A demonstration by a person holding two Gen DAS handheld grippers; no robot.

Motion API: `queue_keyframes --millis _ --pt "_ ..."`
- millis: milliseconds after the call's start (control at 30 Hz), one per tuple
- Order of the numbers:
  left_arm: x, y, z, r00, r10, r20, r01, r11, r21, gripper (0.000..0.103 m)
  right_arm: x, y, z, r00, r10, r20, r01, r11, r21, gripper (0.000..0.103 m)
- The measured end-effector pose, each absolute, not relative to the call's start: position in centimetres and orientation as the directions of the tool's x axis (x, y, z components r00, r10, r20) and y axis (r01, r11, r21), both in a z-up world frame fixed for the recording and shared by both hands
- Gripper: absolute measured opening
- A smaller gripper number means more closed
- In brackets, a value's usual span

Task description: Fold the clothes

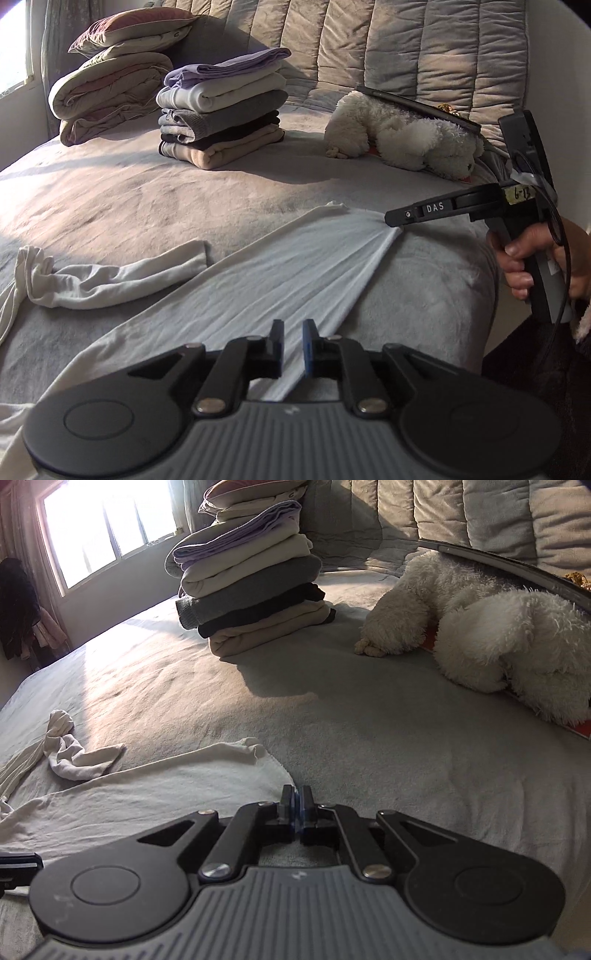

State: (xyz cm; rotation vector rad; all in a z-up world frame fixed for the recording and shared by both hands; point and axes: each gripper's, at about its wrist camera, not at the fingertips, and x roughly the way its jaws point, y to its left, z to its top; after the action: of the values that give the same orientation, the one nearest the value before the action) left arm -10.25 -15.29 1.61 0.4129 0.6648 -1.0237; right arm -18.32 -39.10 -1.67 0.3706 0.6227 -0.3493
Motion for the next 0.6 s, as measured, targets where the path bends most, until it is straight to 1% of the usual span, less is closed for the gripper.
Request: queue_keyframes --millis 33,200,333,467,600 --pt "-9.9 -16.3 1.6 0.359 -0.639 -0.68 0.882 0.47 0.025 0.028 -18.4 -39.2 -1.7 0.762 -0.199 -0.617 0.419 0.878 0.234 0.002" --pt "-8.3 -22.1 0.4 0.377 -0.607 -0.699 0.889 0.449 0.09 0.036 -18.7 -39.6 -1.8 0.771 -0.171 -0.614 0.403 0.877 0.261 0.002" --pt "-6.9 -25.8 -1.0 0.41 -0.587 -0.698 0.878 0.462 0.127 0.037 -18.9 -39.8 -2.0 0.777 -0.154 -0.611 0.39 0.879 0.275 0.002" --pt "-5.9 -27.7 -1.5 0.403 -0.607 -0.685 0.876 0.473 0.096 0.037 -19.0 -40.0 -2.2 0.783 -0.138 -0.606 0.379 0.879 0.289 0.002" --pt "-5.2 -29.2 -1.7 0.352 -0.643 -0.68 0.891 0.453 0.033 0.039 -19.1 -39.8 -2.3 0.788 -0.138 -0.6 0.367 0.888 0.278 0.003"
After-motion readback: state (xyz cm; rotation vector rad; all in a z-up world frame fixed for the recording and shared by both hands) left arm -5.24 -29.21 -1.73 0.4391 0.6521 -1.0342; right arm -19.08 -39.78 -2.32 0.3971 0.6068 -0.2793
